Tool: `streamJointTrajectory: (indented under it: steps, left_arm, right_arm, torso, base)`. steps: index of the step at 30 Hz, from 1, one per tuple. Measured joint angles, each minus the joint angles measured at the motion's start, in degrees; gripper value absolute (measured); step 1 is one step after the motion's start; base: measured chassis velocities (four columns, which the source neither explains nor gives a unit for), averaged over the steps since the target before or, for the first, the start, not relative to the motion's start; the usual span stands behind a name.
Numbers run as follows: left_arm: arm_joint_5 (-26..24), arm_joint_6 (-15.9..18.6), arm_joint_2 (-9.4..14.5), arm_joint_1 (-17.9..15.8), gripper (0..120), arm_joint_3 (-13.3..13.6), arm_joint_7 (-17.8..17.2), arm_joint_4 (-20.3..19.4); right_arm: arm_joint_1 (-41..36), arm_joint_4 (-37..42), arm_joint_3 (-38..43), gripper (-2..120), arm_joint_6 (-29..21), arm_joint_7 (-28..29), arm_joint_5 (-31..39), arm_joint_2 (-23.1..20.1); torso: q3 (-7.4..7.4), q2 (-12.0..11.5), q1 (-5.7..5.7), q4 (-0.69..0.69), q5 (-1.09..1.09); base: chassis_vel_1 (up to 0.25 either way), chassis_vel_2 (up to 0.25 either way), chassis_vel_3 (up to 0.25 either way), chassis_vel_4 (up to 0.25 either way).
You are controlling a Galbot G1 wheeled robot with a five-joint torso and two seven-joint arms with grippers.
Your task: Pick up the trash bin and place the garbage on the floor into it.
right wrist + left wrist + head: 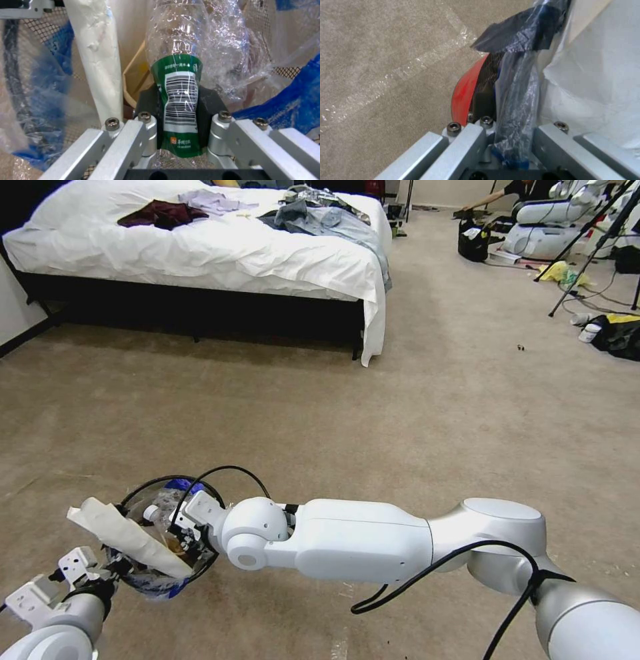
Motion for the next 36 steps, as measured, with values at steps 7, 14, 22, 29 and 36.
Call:
streamJointTrajectory:
  steps: [7, 14, 22, 29, 36]
  left_arm:
    - [0.16, -0.02, -0.11, -0.07, 0, 0.01, 0.0, 0.27]
    - [0.24, -0.06, -0.11, -0.16, 0, 0.04, 0.02, 0.79]
    - [0.3, -0.08, -0.06, -0.22, 0, 0.08, 0.05, 0.89]
    - [0.31, -0.08, -0.04, -0.25, 0, 0.09, 0.06, 1.07]
    - [0.44, -0.08, -0.06, -0.42, 0, 0.18, 0.07, 1.43]
  right_arm:
    - [-0.06, 0.71, 0.02, 39, -0.01, 0.32, 0.23, -0.07]
    - [0.1, 1.23, 0.12, 68, -0.01, 0.46, 0.44, -0.3]
    - [0.48, 1.58, 0.26, 97, 0.0, 0.57, 0.69, -0.37]
    - [0.74, 2.0, 0.32, 100, 0.01, 0.87, 0.95, -0.54]
    - [0.96, 3.06, 0.38, 99, 0.01, 1.42, 1.69, -1.15]
  torso:
    - [0.0, 0.0, 0.0, 0.0, 0.0]
    - [0.0, 0.0, 0.0, 0.0, 0.0]
    - [0.0, 0.0, 0.0, 0.0, 0.0]
    - [0.0, 0.0, 0.0, 0.0, 0.0]
    - [0.0, 0.0, 0.0, 0.0, 0.0]
  base:
    - [0.0, 0.0, 0.0, 0.0]
    - [0.0, 0.0, 0.0, 0.0]
    - [0.0, 0.0, 0.0, 0.0]
    - [0.0, 0.0, 0.0, 0.0]
    - [0.0, 0.0, 0.0, 0.0]
